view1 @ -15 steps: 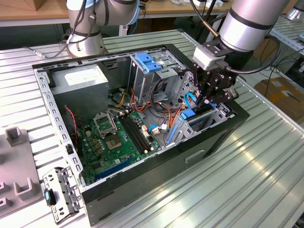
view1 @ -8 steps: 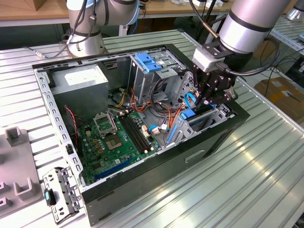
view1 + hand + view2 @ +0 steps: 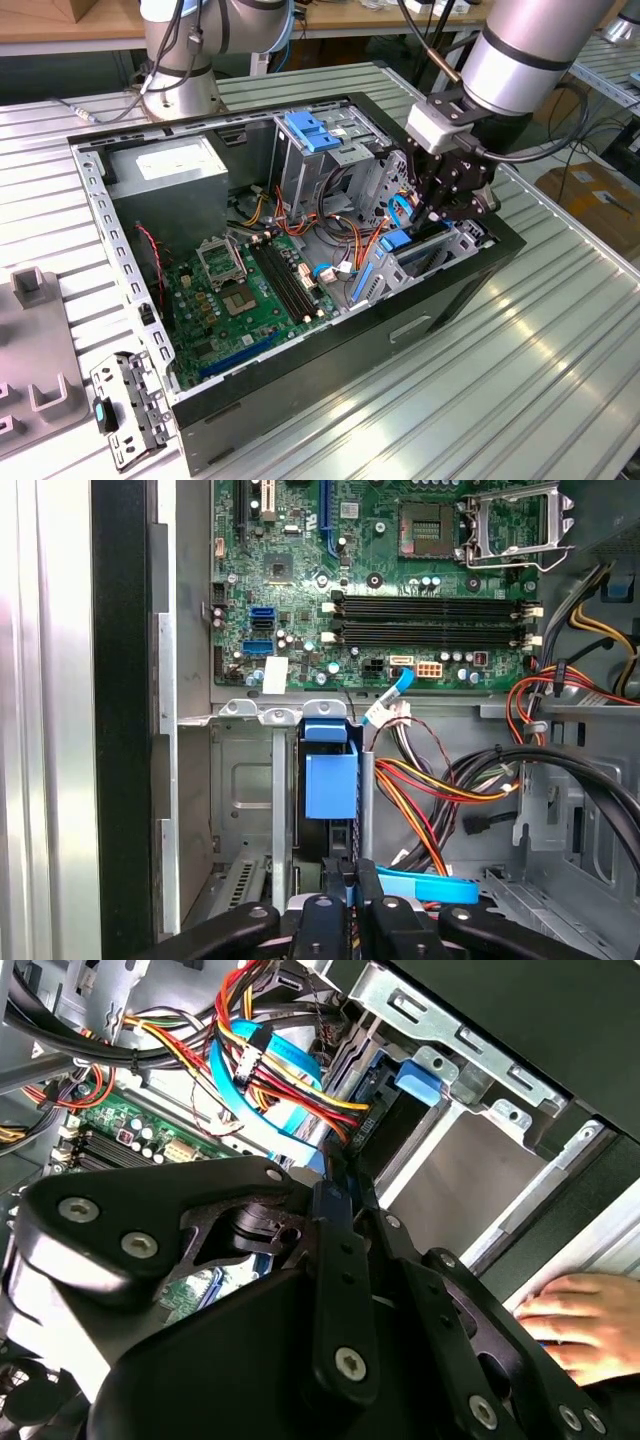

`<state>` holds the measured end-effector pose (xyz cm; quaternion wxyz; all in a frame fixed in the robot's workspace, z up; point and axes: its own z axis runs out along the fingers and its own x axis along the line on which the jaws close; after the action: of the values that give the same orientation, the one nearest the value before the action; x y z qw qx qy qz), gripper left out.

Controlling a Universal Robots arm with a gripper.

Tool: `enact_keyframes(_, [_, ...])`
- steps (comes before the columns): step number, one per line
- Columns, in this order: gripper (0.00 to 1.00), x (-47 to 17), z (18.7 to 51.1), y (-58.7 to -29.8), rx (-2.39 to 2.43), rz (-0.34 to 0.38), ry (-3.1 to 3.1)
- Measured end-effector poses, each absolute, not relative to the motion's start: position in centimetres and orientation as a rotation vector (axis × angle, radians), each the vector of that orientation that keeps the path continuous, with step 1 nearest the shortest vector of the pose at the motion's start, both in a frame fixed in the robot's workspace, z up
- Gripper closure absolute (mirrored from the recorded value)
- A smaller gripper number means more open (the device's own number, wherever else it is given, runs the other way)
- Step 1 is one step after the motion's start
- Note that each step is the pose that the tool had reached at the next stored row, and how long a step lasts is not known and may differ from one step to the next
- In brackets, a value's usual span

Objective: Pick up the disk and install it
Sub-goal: 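Insert the second disk wire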

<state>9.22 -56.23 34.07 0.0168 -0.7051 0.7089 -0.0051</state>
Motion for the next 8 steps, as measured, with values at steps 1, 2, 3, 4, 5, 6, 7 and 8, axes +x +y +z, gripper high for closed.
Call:
enact_keyframes(1, [0.84, 9.2, 34.1, -56.2, -2.192, -0.016, 2.204])
enact_keyframes(2, [0.84, 9.2, 34.1, -56.2, -2.191, -0.016, 2.203])
enact_keyframes(3, [0.83, 9.2, 34.1, -56.2, -2.191, -0.015, 2.203])
enact_keyframes(4, [0.77, 9.2, 34.1, -56.2, -2.191, -0.015, 2.203])
enact_keyframes(5, [0.77, 9.2, 34.4, -56.2, -2.191, -0.015, 2.203])
enact_keyframes(6, [0.70, 9.3, 34.7, -56.2, -2.192, -0.016, 2.204])
enact_keyframes(7, [0.70, 9.3, 35.1, -56.2, -2.192, -0.016, 2.204])
enact_keyframes(8, [0.70, 9.3, 35.4, -56.2, -2.192, -0.016, 2.204])
